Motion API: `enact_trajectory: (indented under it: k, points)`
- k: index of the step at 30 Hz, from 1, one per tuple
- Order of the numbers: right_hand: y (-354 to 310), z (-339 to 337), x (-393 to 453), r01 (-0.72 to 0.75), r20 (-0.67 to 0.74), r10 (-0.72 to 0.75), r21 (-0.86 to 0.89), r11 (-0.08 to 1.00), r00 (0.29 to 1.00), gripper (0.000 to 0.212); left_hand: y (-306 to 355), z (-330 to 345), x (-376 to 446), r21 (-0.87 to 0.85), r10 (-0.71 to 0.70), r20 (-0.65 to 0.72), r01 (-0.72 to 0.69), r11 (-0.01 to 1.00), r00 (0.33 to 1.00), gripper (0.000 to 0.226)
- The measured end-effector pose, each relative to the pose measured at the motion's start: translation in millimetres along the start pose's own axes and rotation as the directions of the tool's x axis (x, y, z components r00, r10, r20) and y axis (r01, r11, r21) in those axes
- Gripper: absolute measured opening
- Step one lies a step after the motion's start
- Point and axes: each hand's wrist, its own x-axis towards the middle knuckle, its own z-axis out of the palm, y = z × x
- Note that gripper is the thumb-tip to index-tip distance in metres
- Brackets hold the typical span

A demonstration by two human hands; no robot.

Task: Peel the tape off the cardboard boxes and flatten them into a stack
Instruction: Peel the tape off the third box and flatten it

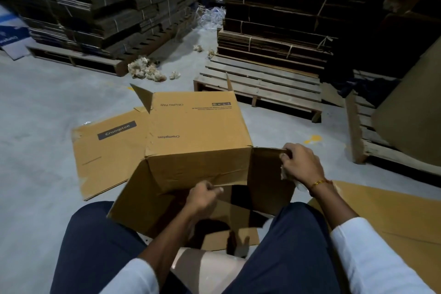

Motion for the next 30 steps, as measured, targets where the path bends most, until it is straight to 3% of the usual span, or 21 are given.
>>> enact_trajectory:
  k: [1,2,5,8,11,14,16,18,21,23,26,30]
  points:
    - [-2.0,0.7,0.1,0.003,-0.001,-0.003,0.005,1.000,1.000,0.010,2.2,-2.4,3.8,-0.275,-0.145,0.046,0.152,0.949,0.988,0.042]
    - [-3.3,1.5,0.5,0.003,-0.006,-0.003,0.011,1.000,1.000,0.010,4.0,-3.2,4.7,-0.482,-0.239,0.098,0.256,0.838,0.966,0.044]
    - [-2.5,3.5,0.3,0.002,-0.029,-0.001,0.021,1.000,1.000,0.010,-3.0,2.7,8.3,-0.801,-0.311,0.099,0.261,0.539,0.945,0.053]
    - [0.4,4.8,-0.9,-0.003,-0.032,0.004,0.023,1.000,0.999,0.010,-17.3,8.8,8.4,-0.938,-0.341,-0.003,0.116,0.327,0.940,0.047]
    - [-0.4,5.7,-3.3,-0.013,-0.040,0.014,0.015,1.000,0.999,0.010,-25.1,9.4,-14.4,-0.962,-0.343,-0.030,0.067,0.266,0.939,0.023]
    - [-1.8,5.3,-7.4,-0.013,-0.059,0.013,0.010,1.000,0.998,0.011,-25.9,4.2,-48.6,-0.970,-0.316,-0.044,0.034,0.239,0.948,0.024]
    - [-1.3,1.9,-8.5,-0.006,-0.031,0.006,0.001,1.000,0.999,0.012,-17.0,-4.9,-72.0,-0.970,-0.277,-0.092,-0.023,0.243,0.957,0.033]
    - [-1.2,-3.3,-8.5,0.015,0.042,-0.015,0.002,1.000,0.999,0.013,-2.3,-18.1,-94.9,-0.943,-0.201,-0.190,-0.122,0.308,0.961,0.030]
    - [-1.3,-8.4,-10.1,0.042,0.130,-0.043,0.016,0.999,0.991,0.011,17.4,-43.6,-119.2,-0.766,-0.060,-0.411,-0.309,0.563,0.910,0.018]
    - [-2.9,-6.6,-11.9,0.037,0.139,-0.038,0.010,0.999,0.990,0.013,23.9,-64.4,-123.0,-0.628,0.030,-0.508,-0.394,0.671,0.861,0.029]
    - [-16.0,5.6,-19.0,0.033,0.117,-0.035,0.015,0.999,0.993,0.015,20.3,-94.4,-114.4,-0.501,0.048,-0.588,-0.410,0.762,0.808,0.058]
    - [-47.4,29.9,-35.2,0.072,0.068,-0.072,0.004,0.997,0.995,0.019,-2.5,-130.9,-110.2,-0.407,0.013,-0.682,-0.395,0.824,0.731,0.050]
